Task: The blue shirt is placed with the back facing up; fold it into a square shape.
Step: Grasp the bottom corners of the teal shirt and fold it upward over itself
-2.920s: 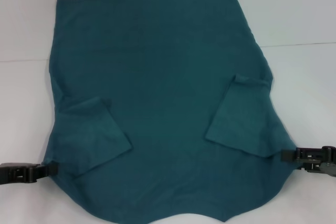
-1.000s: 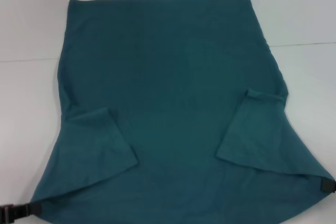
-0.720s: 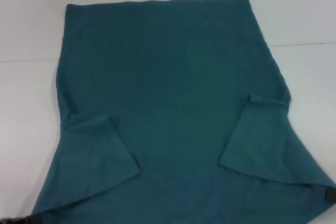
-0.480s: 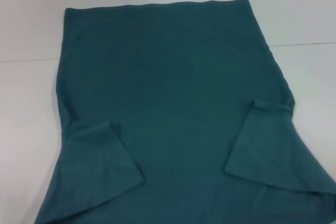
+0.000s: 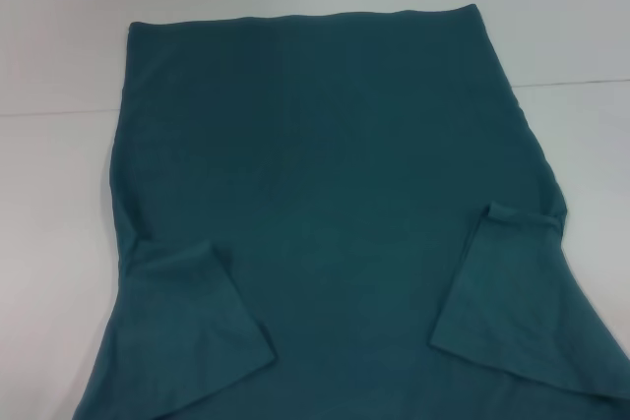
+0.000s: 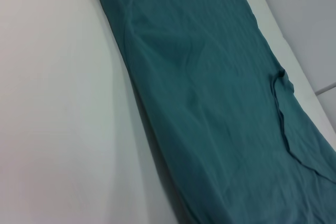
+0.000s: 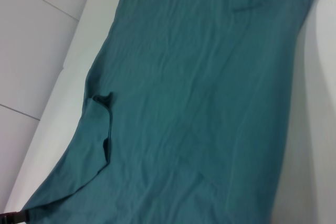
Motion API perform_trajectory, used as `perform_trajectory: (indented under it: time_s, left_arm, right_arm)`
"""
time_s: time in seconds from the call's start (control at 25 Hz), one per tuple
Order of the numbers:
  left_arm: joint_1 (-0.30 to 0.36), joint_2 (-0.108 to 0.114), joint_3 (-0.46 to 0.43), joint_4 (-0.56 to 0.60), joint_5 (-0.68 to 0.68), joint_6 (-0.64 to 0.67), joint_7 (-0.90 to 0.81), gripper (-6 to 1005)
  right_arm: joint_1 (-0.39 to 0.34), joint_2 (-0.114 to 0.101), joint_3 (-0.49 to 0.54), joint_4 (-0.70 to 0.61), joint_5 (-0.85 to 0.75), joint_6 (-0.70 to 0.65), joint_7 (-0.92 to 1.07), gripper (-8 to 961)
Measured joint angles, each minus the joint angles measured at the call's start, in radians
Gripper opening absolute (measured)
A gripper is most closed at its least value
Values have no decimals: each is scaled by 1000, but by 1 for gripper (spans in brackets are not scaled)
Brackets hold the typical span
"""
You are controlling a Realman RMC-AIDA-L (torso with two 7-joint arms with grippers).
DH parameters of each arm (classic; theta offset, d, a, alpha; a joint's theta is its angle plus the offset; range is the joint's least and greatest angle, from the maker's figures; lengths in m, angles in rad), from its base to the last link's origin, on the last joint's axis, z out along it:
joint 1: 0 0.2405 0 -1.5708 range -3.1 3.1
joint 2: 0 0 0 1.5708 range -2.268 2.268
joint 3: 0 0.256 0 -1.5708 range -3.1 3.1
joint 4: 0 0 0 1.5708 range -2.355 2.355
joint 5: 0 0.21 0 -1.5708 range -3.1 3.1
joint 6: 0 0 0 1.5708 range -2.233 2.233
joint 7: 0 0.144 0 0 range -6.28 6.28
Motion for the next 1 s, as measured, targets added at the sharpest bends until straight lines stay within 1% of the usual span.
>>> perform_trajectory:
  time_s: [0.12, 0.28, 0.48, 0.68, 0.76, 0.8, 0.84, 0.88, 0.92, 1.0]
  left_arm:
    - [-2, 0, -1, 0, -5, 0, 0, 20]
    - [-23, 4, 0, -5, -8, 1, 0, 19]
    - [-58, 17, -1, -9, -34, 7, -4, 19]
    - [-142, 52, -1, -30, -81, -15, -7, 19]
    - [-189, 66, 0, -49, -107, -54, -7, 19]
    - [-202, 71, 1, -55, -116, -69, -7, 19]
    - [-237, 80, 2, -77, -131, -108, -2, 19]
    - [-259, 86, 2, -92, -137, -133, 0, 19]
    - [-282, 91, 2, -107, -141, -162, 3, 19]
    - [-333, 99, 4, -144, -146, -233, 8, 19]
  right_arm:
    - [2, 0, 2, 0, 1, -2, -2, 42]
    - [22, 0, 16, -2, 3, -3, -1, 42]
    - [57, 0, 90, -19, 6, -5, 10, 41]
    - [115, -4, 181, -32, 12, 16, 11, 42]
    - [149, -4, 217, -35, 14, 38, 10, 42]
    - [166, -3, 232, -35, 16, 51, 9, 42]
    - [198, 1, 251, -35, 30, 94, 7, 42]
    - [214, 6, 254, -35, 47, 122, 5, 42]
    - [214, 6, 254, -35, 47, 122, 5, 42]
    - [242, 16, 251, -34, 87, 180, 1, 41]
